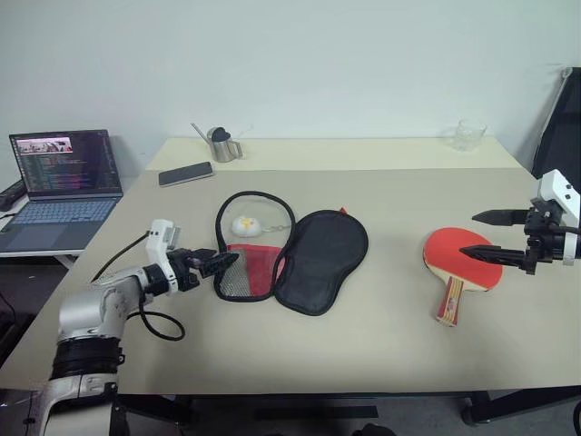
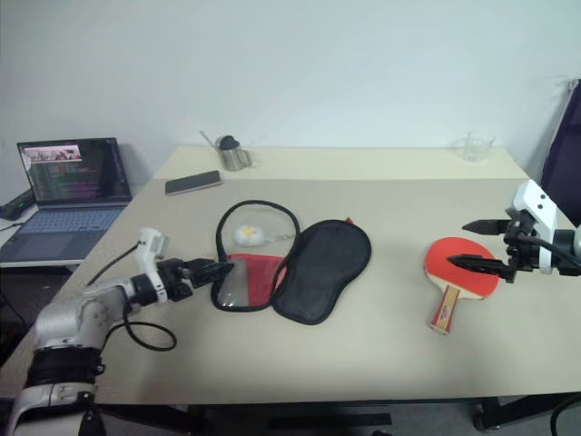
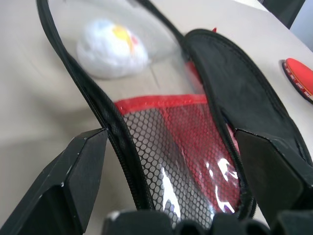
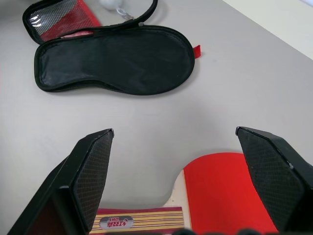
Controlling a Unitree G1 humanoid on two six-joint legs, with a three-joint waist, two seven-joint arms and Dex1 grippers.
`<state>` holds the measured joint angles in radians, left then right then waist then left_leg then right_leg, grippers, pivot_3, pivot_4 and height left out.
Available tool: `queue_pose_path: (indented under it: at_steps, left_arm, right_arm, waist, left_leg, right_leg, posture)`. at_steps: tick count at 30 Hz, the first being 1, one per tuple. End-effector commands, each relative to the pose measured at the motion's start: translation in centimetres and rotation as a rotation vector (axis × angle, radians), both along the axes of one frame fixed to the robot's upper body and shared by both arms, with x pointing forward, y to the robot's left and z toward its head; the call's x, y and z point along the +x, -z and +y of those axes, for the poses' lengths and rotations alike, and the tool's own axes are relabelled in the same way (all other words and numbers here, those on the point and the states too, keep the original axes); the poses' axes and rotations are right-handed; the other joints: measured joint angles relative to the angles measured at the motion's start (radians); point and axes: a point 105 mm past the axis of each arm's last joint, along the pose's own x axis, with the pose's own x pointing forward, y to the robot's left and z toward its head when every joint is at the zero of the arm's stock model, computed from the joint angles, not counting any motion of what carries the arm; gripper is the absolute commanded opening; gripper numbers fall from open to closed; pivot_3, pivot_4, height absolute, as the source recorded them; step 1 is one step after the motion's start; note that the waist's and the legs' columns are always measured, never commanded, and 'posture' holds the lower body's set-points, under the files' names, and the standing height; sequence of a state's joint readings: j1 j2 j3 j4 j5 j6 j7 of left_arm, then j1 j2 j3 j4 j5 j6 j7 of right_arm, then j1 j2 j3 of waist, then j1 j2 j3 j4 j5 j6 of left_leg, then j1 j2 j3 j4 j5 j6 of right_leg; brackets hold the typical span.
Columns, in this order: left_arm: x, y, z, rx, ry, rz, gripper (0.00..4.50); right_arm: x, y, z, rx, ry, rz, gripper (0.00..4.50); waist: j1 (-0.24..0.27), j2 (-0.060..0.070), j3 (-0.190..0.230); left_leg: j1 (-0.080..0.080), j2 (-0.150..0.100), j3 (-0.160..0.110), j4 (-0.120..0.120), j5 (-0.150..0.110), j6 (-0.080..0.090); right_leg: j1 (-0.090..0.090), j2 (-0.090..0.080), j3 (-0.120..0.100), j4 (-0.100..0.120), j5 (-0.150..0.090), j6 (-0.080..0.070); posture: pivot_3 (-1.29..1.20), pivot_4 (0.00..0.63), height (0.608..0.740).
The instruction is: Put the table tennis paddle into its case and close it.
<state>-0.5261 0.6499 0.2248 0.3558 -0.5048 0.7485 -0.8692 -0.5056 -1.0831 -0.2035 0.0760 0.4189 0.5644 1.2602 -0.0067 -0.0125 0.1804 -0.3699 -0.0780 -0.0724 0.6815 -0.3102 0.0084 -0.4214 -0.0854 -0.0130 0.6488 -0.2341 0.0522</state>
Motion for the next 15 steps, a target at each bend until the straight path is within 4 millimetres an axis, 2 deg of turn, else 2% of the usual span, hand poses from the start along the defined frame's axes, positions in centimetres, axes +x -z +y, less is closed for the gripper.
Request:
queue_pose_path:
  at_steps: [1,8,13,15]
  left_arm:
    - [1.1,0.5,0.0,0.042,-0.051,0.016,4.5]
    - [1.0,0.9,-1.2,0.013,-0.034,0.022,4.5]
    - [1.2,1.1,-3.0,-0.009,-0.031,0.026,4.5]
    - [1.4,1.0,-3.6,-0.017,-0.05,0.023,4.12]
  right_arm:
    - [-0.2,-1.7,0.1,-0.016,-0.008,-0.059,4.41]
    - [-0.2,-1.7,0.0,-0.021,-0.005,-0.057,4.41]
    - [0.0,-1.8,0.2,-0.018,-0.015,-0.062,4.41]
    - [0.1,-1.8,0.3,-0.016,-0.019,-0.064,4.5]
  waist:
    - [0.001,0.0,0.0]
    - [0.002,0.0,0.0]
    - [0.006,0.0,0.0]
    - [0.006,-0.001,0.0]
  left_leg:
    - [0.0,0.0,0.0,0.0,0.0,0.0]
    - [0.0,0.0,0.0,0.0,0.0,0.0]
    - [0.0,0.0,0.0,0.0,0.0,0.0]
    - [0.0,0.0,0.0,0.0,0.0,0.0]
  right_leg:
    - [0.0,0.0,0.0,0.0,0.0,0.0]
    - [0.0,0.0,0.0,0.0,0.0,0.0]
    - [0.0,0.0,0.0,0.0,0.0,0.0]
    - [0.0,0.0,0.0,0.0,0.0,0.0]
  posture:
    - [0.0,0.15,0.74]
    - [0.0,0.15,0.74]
    - [0.0,0.15,0.74]
    - [0.0,0.15,0.74]
